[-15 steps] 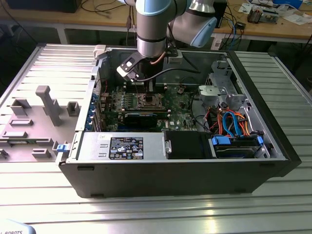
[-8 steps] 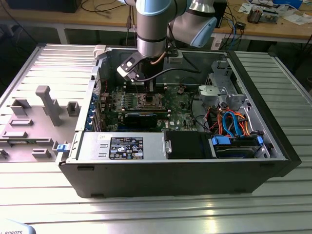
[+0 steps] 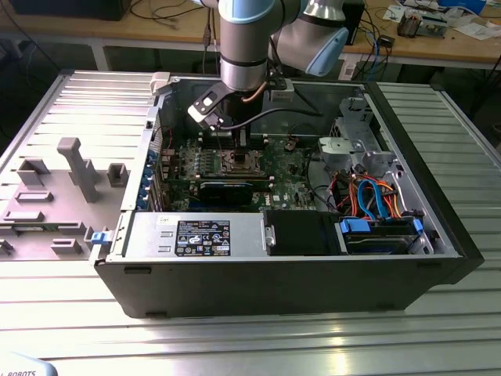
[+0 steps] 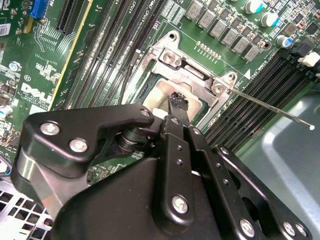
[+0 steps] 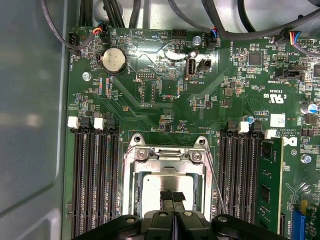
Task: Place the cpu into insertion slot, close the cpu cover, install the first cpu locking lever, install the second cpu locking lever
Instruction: 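Install the first cpu locking lever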
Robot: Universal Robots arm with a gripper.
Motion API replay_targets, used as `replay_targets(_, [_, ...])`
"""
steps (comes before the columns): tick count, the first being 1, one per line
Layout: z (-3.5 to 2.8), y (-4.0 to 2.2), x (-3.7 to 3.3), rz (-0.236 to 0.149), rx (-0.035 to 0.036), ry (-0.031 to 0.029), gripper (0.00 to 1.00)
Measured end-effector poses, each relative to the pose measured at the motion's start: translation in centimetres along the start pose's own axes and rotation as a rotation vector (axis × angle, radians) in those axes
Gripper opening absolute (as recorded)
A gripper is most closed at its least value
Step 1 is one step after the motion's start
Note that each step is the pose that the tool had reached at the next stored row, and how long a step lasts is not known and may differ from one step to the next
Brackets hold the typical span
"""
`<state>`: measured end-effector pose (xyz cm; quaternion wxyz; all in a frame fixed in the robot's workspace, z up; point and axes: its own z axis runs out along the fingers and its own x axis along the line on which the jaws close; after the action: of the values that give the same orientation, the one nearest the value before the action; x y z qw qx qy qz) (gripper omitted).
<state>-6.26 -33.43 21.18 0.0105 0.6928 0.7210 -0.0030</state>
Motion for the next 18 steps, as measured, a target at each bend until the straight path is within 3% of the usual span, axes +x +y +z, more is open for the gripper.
replay_targets(18, [-0.62, 0.01, -0.01, 0.000, 0.0000, 0.0000, 0.11])
